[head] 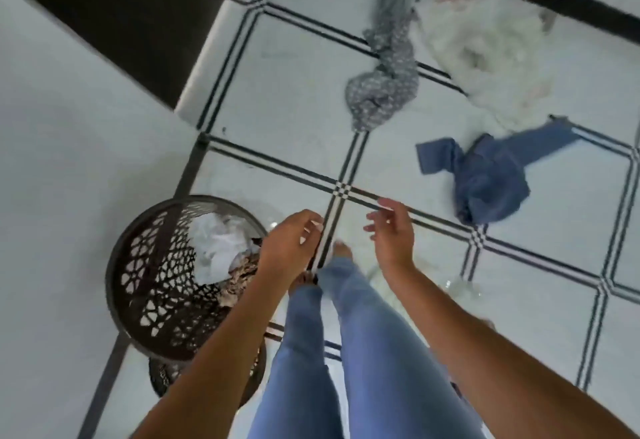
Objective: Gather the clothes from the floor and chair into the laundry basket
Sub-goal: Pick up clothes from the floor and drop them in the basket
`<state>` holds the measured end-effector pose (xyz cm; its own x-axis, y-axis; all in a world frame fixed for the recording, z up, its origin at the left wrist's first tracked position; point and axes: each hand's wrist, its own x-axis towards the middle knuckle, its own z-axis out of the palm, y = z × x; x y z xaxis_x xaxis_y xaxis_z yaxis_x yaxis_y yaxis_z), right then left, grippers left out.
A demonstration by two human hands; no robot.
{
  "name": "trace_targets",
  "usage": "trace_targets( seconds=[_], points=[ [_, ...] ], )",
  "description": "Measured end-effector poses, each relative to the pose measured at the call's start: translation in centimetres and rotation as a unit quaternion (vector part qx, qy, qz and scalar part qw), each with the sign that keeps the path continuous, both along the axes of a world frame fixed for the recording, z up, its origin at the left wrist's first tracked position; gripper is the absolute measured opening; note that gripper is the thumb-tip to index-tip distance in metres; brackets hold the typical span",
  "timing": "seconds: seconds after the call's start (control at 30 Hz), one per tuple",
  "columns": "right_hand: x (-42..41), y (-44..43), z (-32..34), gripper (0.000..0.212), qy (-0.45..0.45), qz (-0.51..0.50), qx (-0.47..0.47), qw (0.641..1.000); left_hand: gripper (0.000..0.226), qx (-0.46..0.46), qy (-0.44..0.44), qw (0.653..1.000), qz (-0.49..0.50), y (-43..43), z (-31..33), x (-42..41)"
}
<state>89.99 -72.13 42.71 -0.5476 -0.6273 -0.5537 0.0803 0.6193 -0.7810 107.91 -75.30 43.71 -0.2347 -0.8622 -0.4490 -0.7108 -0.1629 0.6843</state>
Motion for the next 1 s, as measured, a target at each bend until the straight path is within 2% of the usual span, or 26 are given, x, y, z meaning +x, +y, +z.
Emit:
trace_targets(
  seconds=[0.13,0.3,0.4,0.47,0.53,0.6,0.7,0.77,0.83,0.93,1.0],
  points=[
    [-5.1,11.3,0.6,0.028,0.011,-0.102,0.020,0.994,0.016,0.053,-0.007,0.989,-0.140,5.1,0.5,-6.2],
    [-11.4,25.8,-1.5,0.033,0.048,-0.254,0.073,0.963,0.013,0.123,-0.020,0.935,-0.333,13.9,-2.4,-16.6],
    [-14.7,34.2,-4.9,0.030,0.042,-0.309,0.134,0.941,0.008,0.168,-0.020,0.920,-0.355,19.9,-5.6,-22.9],
    [-16.9,38.7,-7.6,0.033,0.057,-0.311,0.195,0.928,0.007,0.177,-0.028,0.931,-0.317,23.3,-8.5,-26.1],
    [-19.3,43.7,-11.7,0.036,0.060,-0.322,0.236,0.915,0.022,0.186,-0.057,0.947,-0.258,27.1,-12.6,-29.3],
    [-21.6,48.0,-16.7,0.051,0.059,-0.304,0.267,0.912,0.047,0.177,-0.140,0.954,-0.198,29.7,-17.8,-32.1],
    [-25.0,54.3,-25.7,0.081,0.117,-0.231,0.361,0.896,0.103,0.166,-0.270,0.931,-0.180,32.6,-28.1,-34.5],
    [-26.8,57.8,-31.2,0.108,0.125,-0.191,0.407,0.884,0.132,0.160,-0.329,0.911,-0.189,33.6,-35.2,-35.4],
    [-27.8,60.8,-36.5,0.129,0.091,-0.203,0.423,0.878,0.145,0.130,-0.333,0.911,-0.206,34.5,-40.7,-36.4],
    [-28.2,63.9,-43.8,0.147,0.033,-0.229,0.407,0.884,0.147,0.072,-0.260,0.925,-0.268,36.2,-47.3,-38.1],
    [-27.8,64.7,-47.4,0.157,0.018,-0.204,0.385,0.900,0.154,0.040,-0.217,0.919,-0.327,37.5,-50.4,-39.4]
  ],
)
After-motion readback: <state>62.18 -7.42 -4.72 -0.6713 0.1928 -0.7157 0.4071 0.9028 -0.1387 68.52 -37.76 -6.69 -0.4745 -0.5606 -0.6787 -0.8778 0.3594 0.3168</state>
